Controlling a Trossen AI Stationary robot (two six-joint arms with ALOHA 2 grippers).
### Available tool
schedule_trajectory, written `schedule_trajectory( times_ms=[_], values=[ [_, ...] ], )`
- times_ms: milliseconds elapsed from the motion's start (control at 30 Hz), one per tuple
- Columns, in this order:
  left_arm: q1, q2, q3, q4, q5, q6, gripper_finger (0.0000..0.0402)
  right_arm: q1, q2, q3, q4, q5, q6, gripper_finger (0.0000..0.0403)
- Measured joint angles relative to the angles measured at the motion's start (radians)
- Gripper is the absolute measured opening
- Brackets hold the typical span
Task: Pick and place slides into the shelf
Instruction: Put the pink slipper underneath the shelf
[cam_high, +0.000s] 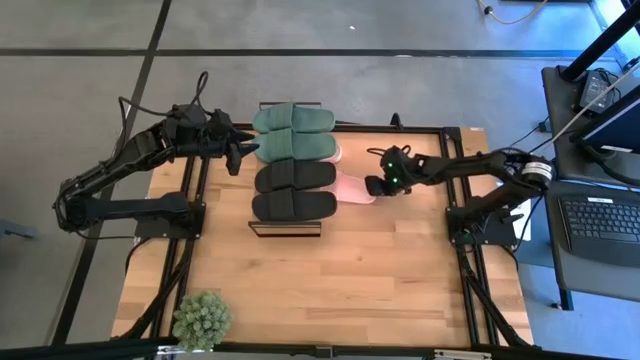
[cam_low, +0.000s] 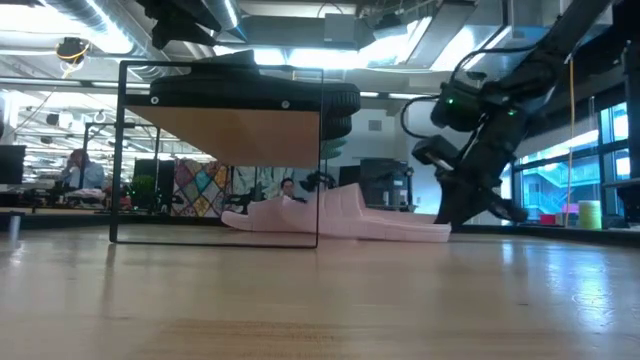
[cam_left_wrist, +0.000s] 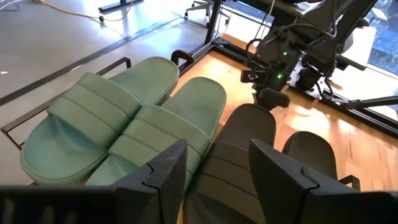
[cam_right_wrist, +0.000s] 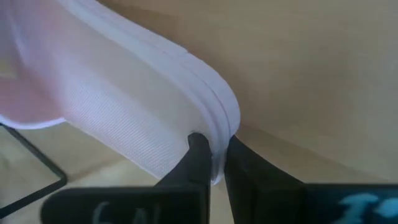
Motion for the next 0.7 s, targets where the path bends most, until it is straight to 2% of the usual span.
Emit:
schedule_trajectory(
  times_ms=[267,533,700],
  values=[
    [0.000,0.000,0.000,0.000,-0.016,-0.002,0.0165,-0.024,0.118,0.169,-0.034,0.004,-0.131,0.0027],
    [0.000,0.000,0.000,0.000,-0.016,-0.028,0.0165,-0.037,0.310,0.403,-0.152,-0.012,-0.261,0.0027],
    [0.000,0.000,0.000,0.000,-0.016,-0.029,0.0165,-0.037,0.388,0.524,-0.255,-0.021,-0.302,0.0027]
  ],
)
